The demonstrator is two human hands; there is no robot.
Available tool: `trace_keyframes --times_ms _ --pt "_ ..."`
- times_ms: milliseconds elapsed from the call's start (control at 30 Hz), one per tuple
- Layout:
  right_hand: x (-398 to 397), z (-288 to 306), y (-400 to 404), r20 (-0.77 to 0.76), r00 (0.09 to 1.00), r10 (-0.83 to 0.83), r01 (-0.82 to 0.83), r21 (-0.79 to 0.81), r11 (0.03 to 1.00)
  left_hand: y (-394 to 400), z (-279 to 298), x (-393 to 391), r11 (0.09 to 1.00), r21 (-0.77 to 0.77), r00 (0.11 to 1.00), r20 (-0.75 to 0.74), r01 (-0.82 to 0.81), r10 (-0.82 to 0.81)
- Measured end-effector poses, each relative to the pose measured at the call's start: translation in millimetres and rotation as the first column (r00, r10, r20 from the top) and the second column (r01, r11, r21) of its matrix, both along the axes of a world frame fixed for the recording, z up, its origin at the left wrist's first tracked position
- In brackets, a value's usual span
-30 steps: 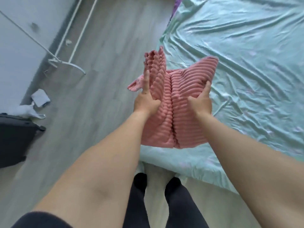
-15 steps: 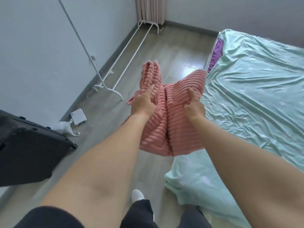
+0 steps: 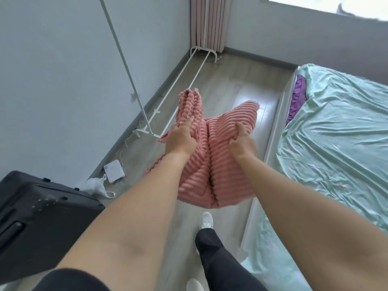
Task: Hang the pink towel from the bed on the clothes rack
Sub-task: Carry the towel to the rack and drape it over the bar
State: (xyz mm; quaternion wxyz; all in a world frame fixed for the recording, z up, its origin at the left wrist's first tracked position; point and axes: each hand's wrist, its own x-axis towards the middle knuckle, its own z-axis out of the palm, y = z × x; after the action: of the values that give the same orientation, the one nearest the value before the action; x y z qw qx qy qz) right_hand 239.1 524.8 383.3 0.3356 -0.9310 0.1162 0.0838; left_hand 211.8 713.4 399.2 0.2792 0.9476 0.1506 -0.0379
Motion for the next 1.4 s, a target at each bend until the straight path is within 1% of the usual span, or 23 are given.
trace_keyframes --times_ms 200,300,433,533,667,800,1000,1167,1267,1333,1400 --pt "111 5 32 -0.005 1.0 0.004 -0.004 0.055 0.998 30 12 107 0.999 0.038 1.0 -0.028 0.011 -0.01" --pt "169 12 47 -0.012 1.0 0.01 -0.009 0.058 0.998 44 20 161 1.0 0.029 0.999 -0.045 0.001 0.001" --pt "240 22 70 -0.007 1.0 0.012 -0.012 0.075 0.997 65 29 234 0.998 0.059 1.0 -0.03 0.01 -0.008" --pt "299 26 85 0.001 1.0 -0.012 0.012 0.065 0.998 84 32 299 0.998 0.047 0.997 -0.06 0.044 -0.041" --pt "376 46 107 0.042 0.998 -0.054 0.052 0.059 0.997 106 49 385 0.996 0.044 0.996 -0.025 0.083 -0.082" --pt "449 65 120 0.068 0.994 -0.084 0.08 0.057 0.995 119 69 463 0.993 0.054 0.994 -0.024 0.105 -0.104" --pt "569 90 129 0.085 0.995 -0.052 0.046 0.076 0.996 125 97 576 0.995 0.075 0.997 0.037 0.067 -0.07" --pt "679 116 128 0.117 0.993 0.002 -0.018 0.137 0.99 119 124 670 0.995 0.094 0.996 0.084 0.019 -0.027" --pt "746 150 126 0.147 0.988 0.049 -0.074 0.171 0.982 109 152 721 0.995 0.087 0.99 0.136 -0.043 0.031" --pt "788 176 128 0.163 0.983 0.087 -0.12 0.202 0.972 104 175 753 0.995 0.081 0.987 0.153 -0.051 0.038" --pt "825 200 133 0.173 0.98 0.102 -0.149 0.289 0.946 105 195 785 0.996 0.082 0.981 0.195 -0.029 0.013"
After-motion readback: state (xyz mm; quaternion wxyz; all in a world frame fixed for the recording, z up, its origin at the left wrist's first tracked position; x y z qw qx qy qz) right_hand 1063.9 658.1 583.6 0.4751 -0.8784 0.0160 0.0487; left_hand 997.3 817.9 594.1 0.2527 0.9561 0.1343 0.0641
